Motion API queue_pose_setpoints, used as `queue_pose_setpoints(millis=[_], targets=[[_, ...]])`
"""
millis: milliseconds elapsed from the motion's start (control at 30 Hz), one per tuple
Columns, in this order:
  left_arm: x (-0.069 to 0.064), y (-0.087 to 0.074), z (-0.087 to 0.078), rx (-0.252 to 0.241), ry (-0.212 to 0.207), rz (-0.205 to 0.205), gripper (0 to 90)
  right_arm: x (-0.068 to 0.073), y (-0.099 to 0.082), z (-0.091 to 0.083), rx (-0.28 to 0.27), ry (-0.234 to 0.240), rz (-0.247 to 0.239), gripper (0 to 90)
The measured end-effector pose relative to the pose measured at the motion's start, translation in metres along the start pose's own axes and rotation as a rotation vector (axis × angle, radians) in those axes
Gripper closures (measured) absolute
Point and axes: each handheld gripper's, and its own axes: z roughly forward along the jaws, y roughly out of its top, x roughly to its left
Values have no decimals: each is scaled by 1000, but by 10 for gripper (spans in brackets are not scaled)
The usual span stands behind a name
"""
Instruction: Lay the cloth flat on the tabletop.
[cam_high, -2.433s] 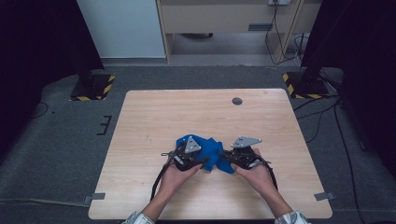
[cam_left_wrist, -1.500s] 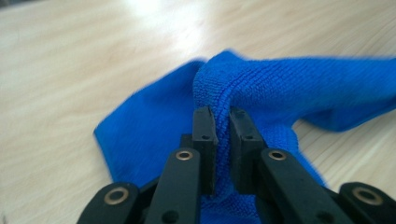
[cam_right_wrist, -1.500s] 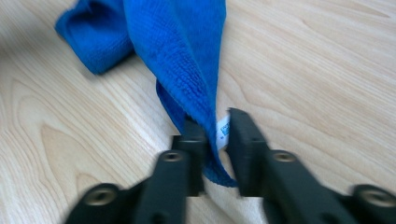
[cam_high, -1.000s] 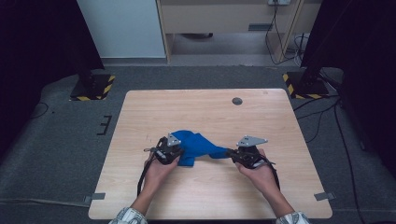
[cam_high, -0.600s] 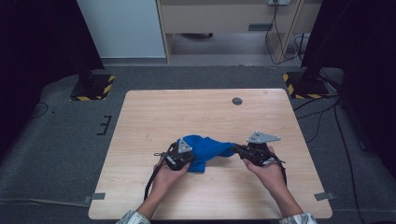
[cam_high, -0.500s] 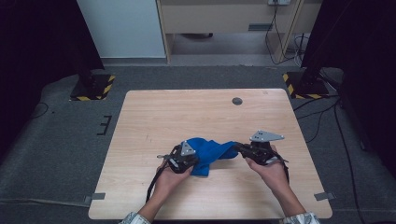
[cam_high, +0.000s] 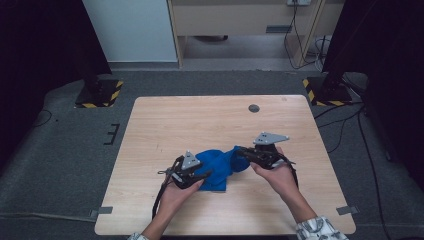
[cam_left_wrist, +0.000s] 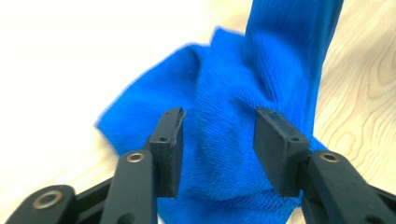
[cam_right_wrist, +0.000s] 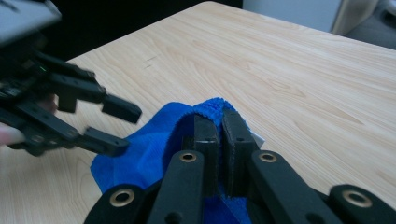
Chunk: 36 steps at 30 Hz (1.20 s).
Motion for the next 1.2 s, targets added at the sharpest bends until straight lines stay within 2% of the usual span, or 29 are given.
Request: queue_pose_setpoints(millis=[100,200,233,333,400,600,733,800,833,867,933,1033,1100,1133,1200], targets=[[2,6,-11,-55,-5,-10,502,4,4,14,26,14,-18,864],[3,13,-13,-93,-32,-21,504,9,8,30,58,30,-35,861],[3,15,-11,-98,-43,-21,504,9,8,30,58,30,-35,861],[3,19,-3,-101,-67,-22,469,14,12,38,66,38,-45,855],[4,19,7,-98,-107,-41,474,17,14,40,67,41,-46,851],[0,20,18,-89,-121,-39,426,18,16,42,68,38,-47,838],[0,24,26,-114,-144,-61,380,20,17,42,70,38,-43,830],[1,26,30,-115,-138,-48,382,21,17,42,73,39,-44,828],[1,28,34,-112,-145,-55,391,22,17,42,72,40,-43,828],[1,30,36,-115,-146,-50,427,22,17,43,72,40,-44,826],[1,32,40,-99,-136,-12,521,22,17,43,78,35,-49,817],[3,32,41,-92,-135,-15,723,22,16,41,78,28,-53,771],[4,32,39,-64,-122,2,791,21,14,40,75,17,-50,721],[6,31,38,-55,-112,-3,822,20,13,40,73,10,-49,686],[10,31,35,-51,-97,-37,837,19,11,38,71,-5,-48,592]])
